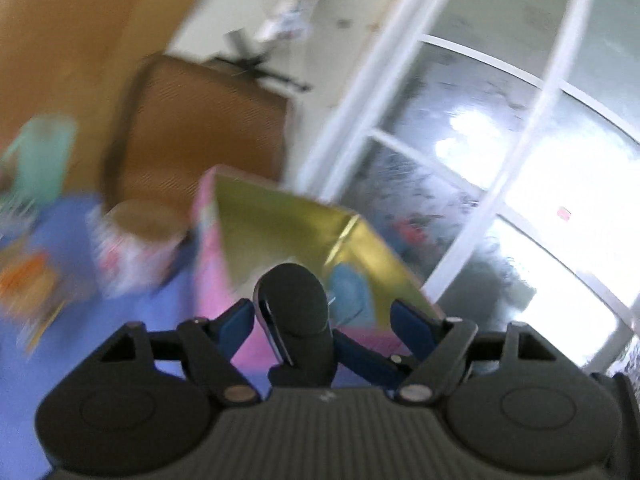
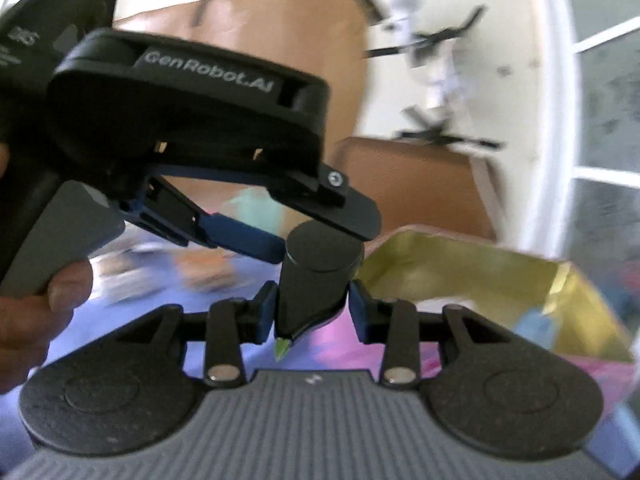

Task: Organize soft objects
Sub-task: 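Regrasp the black marker with the right tool and drop it into the tin, then move the right tool to the cotton swab bag and grasp it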

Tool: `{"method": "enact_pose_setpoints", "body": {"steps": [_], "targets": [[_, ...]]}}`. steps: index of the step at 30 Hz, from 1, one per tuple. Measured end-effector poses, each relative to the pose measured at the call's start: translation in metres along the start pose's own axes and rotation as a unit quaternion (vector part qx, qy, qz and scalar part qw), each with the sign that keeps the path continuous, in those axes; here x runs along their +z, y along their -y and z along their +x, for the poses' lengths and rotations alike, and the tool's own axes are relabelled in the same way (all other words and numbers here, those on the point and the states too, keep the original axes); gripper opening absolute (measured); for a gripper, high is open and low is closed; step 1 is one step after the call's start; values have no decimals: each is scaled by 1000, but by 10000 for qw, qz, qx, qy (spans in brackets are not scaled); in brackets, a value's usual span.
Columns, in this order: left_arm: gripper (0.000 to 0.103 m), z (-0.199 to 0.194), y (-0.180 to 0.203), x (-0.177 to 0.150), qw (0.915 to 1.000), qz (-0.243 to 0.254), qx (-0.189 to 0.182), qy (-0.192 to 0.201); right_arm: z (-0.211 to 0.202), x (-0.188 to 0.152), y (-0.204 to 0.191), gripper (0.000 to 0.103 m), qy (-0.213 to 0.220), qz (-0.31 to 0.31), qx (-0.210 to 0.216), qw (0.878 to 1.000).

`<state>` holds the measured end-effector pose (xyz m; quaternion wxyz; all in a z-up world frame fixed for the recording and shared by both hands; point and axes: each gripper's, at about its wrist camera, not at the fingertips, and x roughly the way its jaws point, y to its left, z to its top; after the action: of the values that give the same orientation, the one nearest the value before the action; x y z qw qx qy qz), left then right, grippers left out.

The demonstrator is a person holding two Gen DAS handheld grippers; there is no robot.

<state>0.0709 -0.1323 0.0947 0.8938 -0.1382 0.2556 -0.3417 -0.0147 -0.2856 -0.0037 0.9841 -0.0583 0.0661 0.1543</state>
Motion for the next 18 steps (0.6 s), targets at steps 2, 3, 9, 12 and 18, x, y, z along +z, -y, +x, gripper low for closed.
{"method": "enact_pose_setpoints", "body": {"steps": [2,3,9,12,18], "targets": [[77,26,11,13,9998,128,-155,30,9,3,22,41,55,74,-345,9994],[77,38,15,16,9996,154,-216,41,16,3,32,41,51,113,-501,9987],[81,84,9,15,9998,-100,148,-13,61,-9,74,41,-151,237,-1682,9853],[81,69,-1,5,9997,-97,206,25,53,-16,86,41,-116,690,-1646,9839],[81,17,-17,-21,9980,42,589,221,26,-25,61,42,88,926,-1439,9852]]}}
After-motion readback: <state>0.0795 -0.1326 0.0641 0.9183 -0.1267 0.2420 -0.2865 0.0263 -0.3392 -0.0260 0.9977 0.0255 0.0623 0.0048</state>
